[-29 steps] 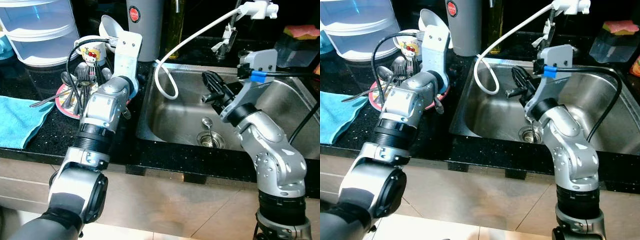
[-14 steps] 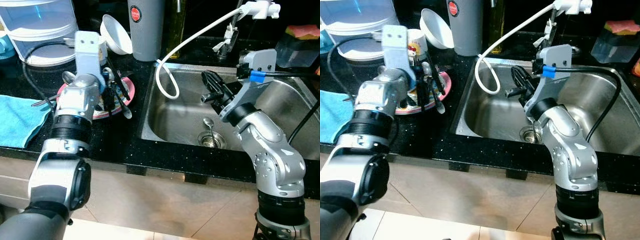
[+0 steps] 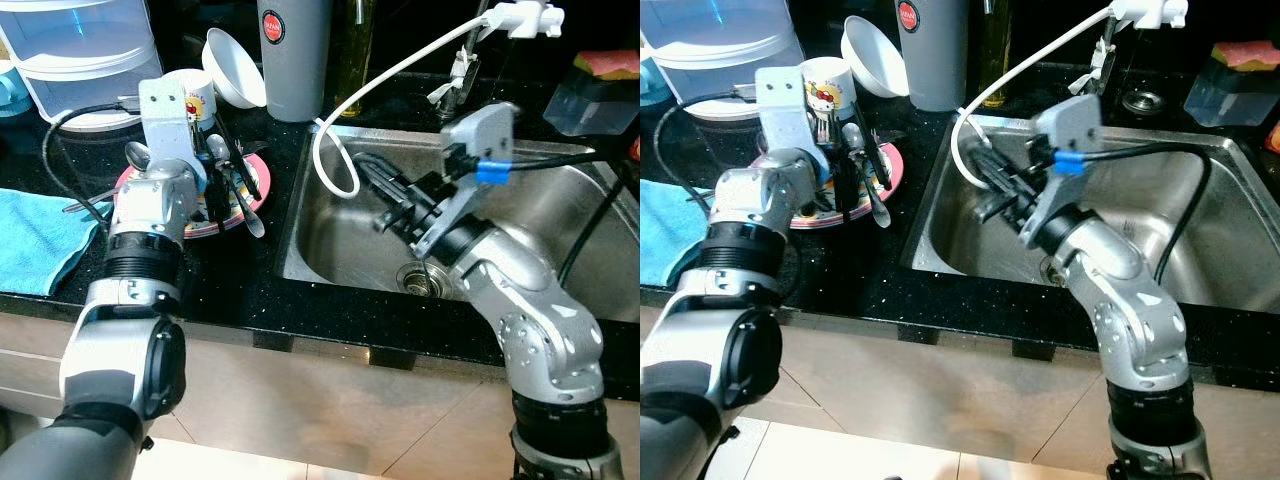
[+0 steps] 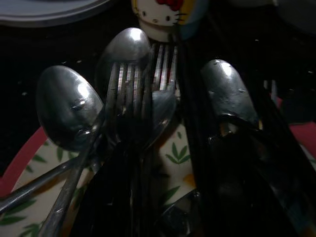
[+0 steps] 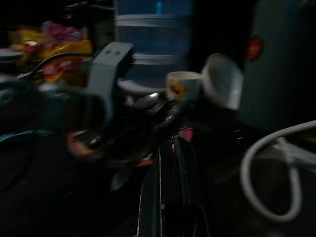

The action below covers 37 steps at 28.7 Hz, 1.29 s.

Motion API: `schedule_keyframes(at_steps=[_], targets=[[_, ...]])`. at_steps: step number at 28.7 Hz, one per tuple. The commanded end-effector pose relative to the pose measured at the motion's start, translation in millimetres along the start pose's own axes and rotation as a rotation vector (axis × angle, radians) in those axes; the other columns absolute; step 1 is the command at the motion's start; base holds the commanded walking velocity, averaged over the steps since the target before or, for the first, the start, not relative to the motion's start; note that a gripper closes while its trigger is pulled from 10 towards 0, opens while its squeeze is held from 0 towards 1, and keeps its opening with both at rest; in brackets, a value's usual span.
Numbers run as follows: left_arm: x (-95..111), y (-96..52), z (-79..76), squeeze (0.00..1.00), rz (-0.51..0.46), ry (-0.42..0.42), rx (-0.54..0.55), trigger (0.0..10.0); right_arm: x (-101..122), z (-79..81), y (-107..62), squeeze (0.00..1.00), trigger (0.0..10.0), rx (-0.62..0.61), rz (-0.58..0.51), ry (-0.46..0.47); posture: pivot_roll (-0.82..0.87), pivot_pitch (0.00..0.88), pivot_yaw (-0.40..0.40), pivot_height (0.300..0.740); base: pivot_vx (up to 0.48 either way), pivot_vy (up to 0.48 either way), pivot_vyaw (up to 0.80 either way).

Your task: Kitchen organization

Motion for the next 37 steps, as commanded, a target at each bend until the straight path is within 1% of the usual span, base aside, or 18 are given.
schedule_keyframes(at_steps=[1,4,7,8,9,11,13,23,24,26,27,28,29,37], targets=[[-2.6,-1.2,2.3,0.00,0.013,-0.023,0.027,10.0,-1.4,2.7,-1.3,0.00,10.0,0.012,0.010,0.000,0.05,0.053,0.030,0.740,0.000,0.000,0.00],[-3.1,-1.4,5.4,0.00,0.015,-0.029,0.047,10.0,-1.7,2.8,-1.4,0.00,10.0,0.014,0.009,0.002,0.05,0.053,0.030,0.740,0.000,0.000,0.00],[-4.8,-0.7,14.1,0.00,0.030,-0.047,0.091,10.0,-1.8,3.3,-1.3,0.00,10.0,0.023,0.009,0.000,0.06,0.054,0.034,0.740,0.000,0.000,0.00],[-4.8,-0.7,14.1,0.00,0.030,-0.047,0.091,10.0,-1.8,3.3,-1.3,0.00,10.0,0.023,0.009,0.000,0.06,0.054,0.034,0.740,0.000,0.000,0.00],[-7.7,-0.1,16.7,0.00,0.052,-0.069,0.100,10.0,-2.4,1.9,-1.5,0.00,10.0,0.017,0.015,-0.004,0.06,0.058,0.032,0.740,0.000,0.000,0.00],[-9.5,0.0,16.9,0.00,0.063,-0.078,0.101,10.0,-2.7,1.2,-1.8,0.00,10.0,0.013,0.017,-0.005,0.06,0.062,0.031,0.740,0.000,0.000,0.00],[-15.6,-0.4,15.6,0.00,0.087,-0.081,0.098,10.0,-3.8,-1.4,-2.6,0.00,10.0,-0.002,0.021,-0.006,0.06,0.063,0.031,0.740,0.000,0.000,0.00],[-20.6,0.1,15.8,0.00,0.110,-0.085,0.100,10.0,-2.0,-3.8,-1.9,0.00,10.0,-0.015,0.016,-0.005,0.06,0.076,0.026,0.740,0.000,0.000,0.00],[-21.0,0.4,15.8,0.00,0.112,-0.082,0.098,9.5,-1.9,-3.7,-1.7,0.00,10.0,-0.016,0.016,-0.005,0.06,0.076,0.026,0.740,0.000,0.000,0.00],[-21.3,0.5,15.7,0.00,0.113,-0.080,0.097,9.5,-2.0,-3.6,-1.5,0.00,10.0,-0.016,0.016,-0.005,0.06,0.076,0.026,0.740,0.000,0.000,0.00],[-21.1,0.5,15.8,0.00,0.111,-0.078,0.097,3.0,-1.8,-3.6,-1.6,0.00,10.0,-0.017,0.016,-0.004,0.06,0.080,0.025,0.740,0.000,0.000,0.00],[-21.1,0.5,15.8,0.00,0.111,-0.078,0.097,3.0,-1.8,-3.6,-1.6,0.00,10.0,-0.017,0.016,-0.004,0.06,0.080,0.025,0.740,0.000,0.000,0.00],[-19.6,0.3,15.9,0.00,0.100,-0.068,0.099,0.0,-1.7,-3.8,-1.7,0.00,10.0,-0.018,0.016,-0.003,0.06,0.081,0.024,0.740,0.000,0.000,0.00],[-16.6,-0.1,15.6,0.00,0.078,-0.051,0.099,0.0,-1.3,-3.9,-1.4,0.00,10.0,-0.021,0.014,-0.002,0.06,0.083,0.024,0.740,0.000,0.000,0.00]])
Point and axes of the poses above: a point about 5 cm out from each wrist's last joint towards the gripper, its own y axis pointing out of the wrist towards the gripper, its own x axis along the axis of the wrist's last joint, z = x × y, the point moved 4 cm from there along y, pointing out of the wrist towards the gripper, and after that the axes turned 1 degree about y, right-handed, at the moved point
